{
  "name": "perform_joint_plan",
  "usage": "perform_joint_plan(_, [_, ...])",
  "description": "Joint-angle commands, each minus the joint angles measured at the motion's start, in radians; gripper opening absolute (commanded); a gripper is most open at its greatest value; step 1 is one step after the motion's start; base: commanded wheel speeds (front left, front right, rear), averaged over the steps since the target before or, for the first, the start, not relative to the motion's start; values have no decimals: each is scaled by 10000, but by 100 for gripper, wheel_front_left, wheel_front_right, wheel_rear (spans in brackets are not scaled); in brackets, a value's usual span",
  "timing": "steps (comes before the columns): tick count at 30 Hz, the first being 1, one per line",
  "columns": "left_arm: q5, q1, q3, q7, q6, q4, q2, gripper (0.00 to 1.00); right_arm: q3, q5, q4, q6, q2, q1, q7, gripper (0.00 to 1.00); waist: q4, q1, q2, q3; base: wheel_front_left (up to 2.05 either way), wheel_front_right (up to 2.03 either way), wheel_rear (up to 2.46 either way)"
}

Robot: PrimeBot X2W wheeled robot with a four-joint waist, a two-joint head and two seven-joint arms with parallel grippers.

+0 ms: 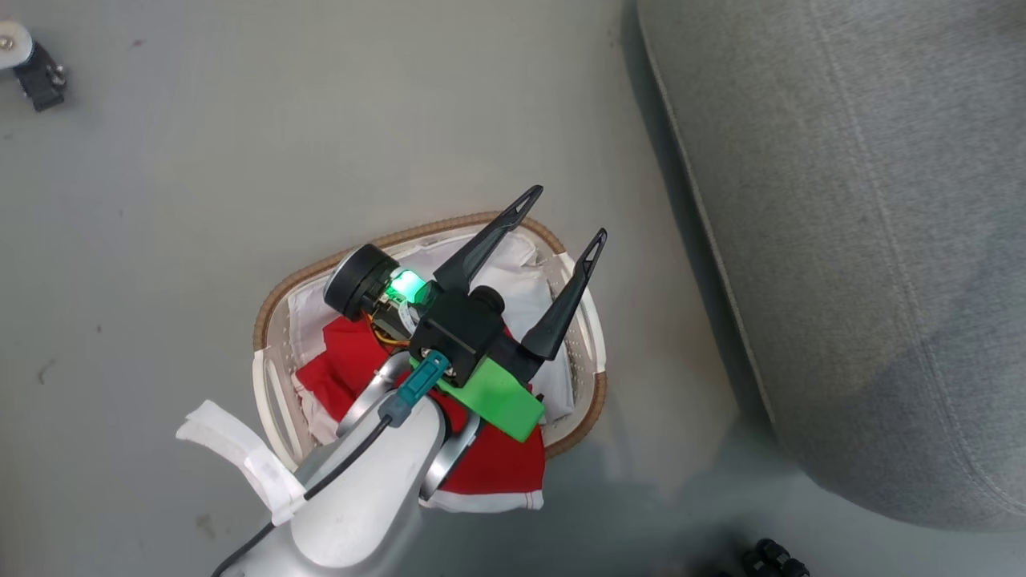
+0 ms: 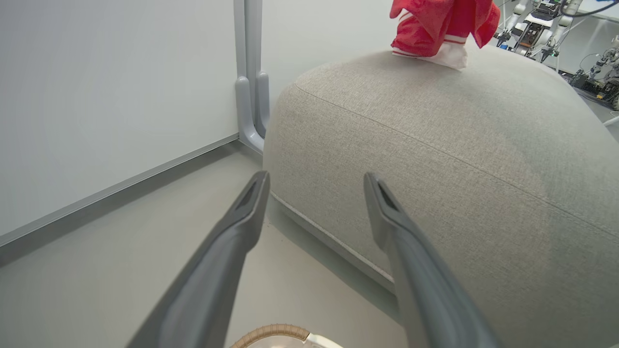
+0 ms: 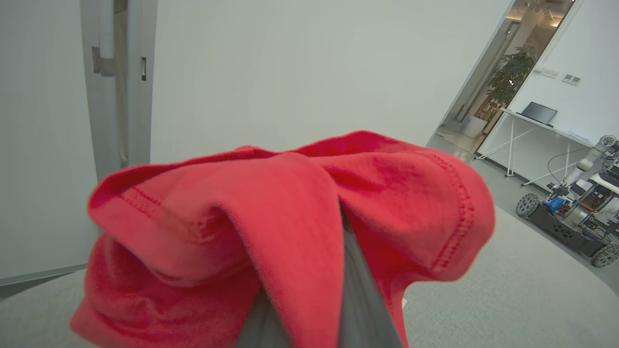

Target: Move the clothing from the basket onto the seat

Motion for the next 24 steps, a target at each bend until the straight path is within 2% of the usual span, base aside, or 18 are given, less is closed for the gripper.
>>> perform_joint_plan(1, [34, -240, 58, -7, 31, -50, 23, 100, -221, -148, 235, -14, -13, 292, -47, 0, 818, -2, -1, 984, 0, 0, 0])
perform_joint_plan(6, [57, -314, 84, -8, 70, 34, 110, 100, -937, -556, 944, -14, 302, 942, -74, 0, 567, -2, -1, 1156, 0, 0, 0])
perform_joint_plan(10, [90, -448, 52, -8, 65, 143, 152, 100, -1089, -651, 957, -14, 518, 1138, -87, 0, 315, -2, -1, 1115, 0, 0, 0])
perform_joint_plan(11, [89, -472, 65, -7, 71, 169, 174, 100, -1044, -624, 843, -14, 600, 1193, -90, 8, 233, -2, -1, 1085, 0, 0, 0])
perform_joint_plan(12, [83, -502, 69, -7, 71, 204, 188, 100, -992, -578, 719, -14, 699, 1254, -91, 23, 173, -2, -1, 1051, 0, 0, 0])
perform_joint_plan(14, [49, -529, 91, -8, 90, 262, 220, 100, -798, -468, 472, -14, 900, 1439, -93, 59, 30, -2, -1, 950, 0, 0, 0])
perform_joint_plan(15, [-2, -516, 107, -8, 96, 329, 245, 100, -549, -303, 237, -14, 930, 1600, -94, 100, -76, -2, -1, 821, 0, 0, 0])
perform_joint_plan(24, [-258, -72, 411, -9, 157, 558, 232, 100, 1032, 562, -476, -14, 1082, 2675, -96, 100, -259, -2, -1, -272, 0, 0, 0])
